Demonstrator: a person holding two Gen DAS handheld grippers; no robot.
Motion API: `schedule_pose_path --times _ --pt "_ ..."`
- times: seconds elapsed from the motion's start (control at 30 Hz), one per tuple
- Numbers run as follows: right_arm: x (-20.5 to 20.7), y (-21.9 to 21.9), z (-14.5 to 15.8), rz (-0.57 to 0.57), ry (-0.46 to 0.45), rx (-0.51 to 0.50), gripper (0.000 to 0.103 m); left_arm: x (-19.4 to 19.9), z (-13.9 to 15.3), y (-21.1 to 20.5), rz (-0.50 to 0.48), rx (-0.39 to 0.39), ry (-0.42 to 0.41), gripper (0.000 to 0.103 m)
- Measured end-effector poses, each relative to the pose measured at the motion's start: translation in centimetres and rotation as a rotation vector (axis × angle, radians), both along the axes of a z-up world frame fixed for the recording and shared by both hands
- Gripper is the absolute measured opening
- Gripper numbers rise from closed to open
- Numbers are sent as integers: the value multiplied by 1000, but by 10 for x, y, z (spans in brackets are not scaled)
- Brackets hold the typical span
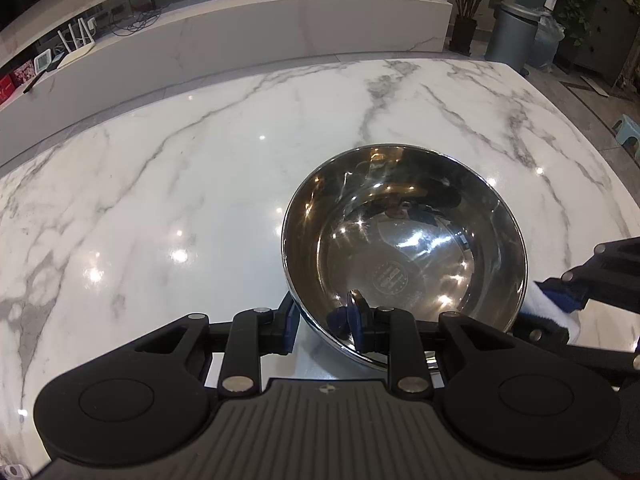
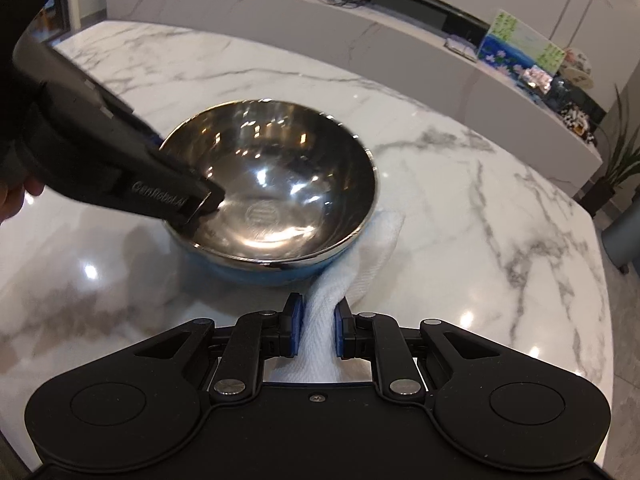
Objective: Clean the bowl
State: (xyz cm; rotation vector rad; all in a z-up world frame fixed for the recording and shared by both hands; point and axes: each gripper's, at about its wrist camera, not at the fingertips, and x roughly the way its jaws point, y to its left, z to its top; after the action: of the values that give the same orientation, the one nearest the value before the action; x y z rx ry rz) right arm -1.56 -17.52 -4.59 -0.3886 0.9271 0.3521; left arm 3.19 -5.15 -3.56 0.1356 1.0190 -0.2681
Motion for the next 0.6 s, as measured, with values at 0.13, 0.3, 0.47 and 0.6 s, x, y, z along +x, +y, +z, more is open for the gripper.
schedule_pose_path --times 0.13,0.3,0.47,0.6 --pt "1 -3 1 -13 -2 2 14 3 0 6 60 -51 51 28" --pt "2 -12 11 -54 -57 25 14 3 1 13 104 -91 101 35" --pt "1 -19 22 -71 -97 55 14 0 2 14 114 -113 135 35" --pt "0 -16 22 -49 -87 54 14 1 1 12 106 -104 121 30"
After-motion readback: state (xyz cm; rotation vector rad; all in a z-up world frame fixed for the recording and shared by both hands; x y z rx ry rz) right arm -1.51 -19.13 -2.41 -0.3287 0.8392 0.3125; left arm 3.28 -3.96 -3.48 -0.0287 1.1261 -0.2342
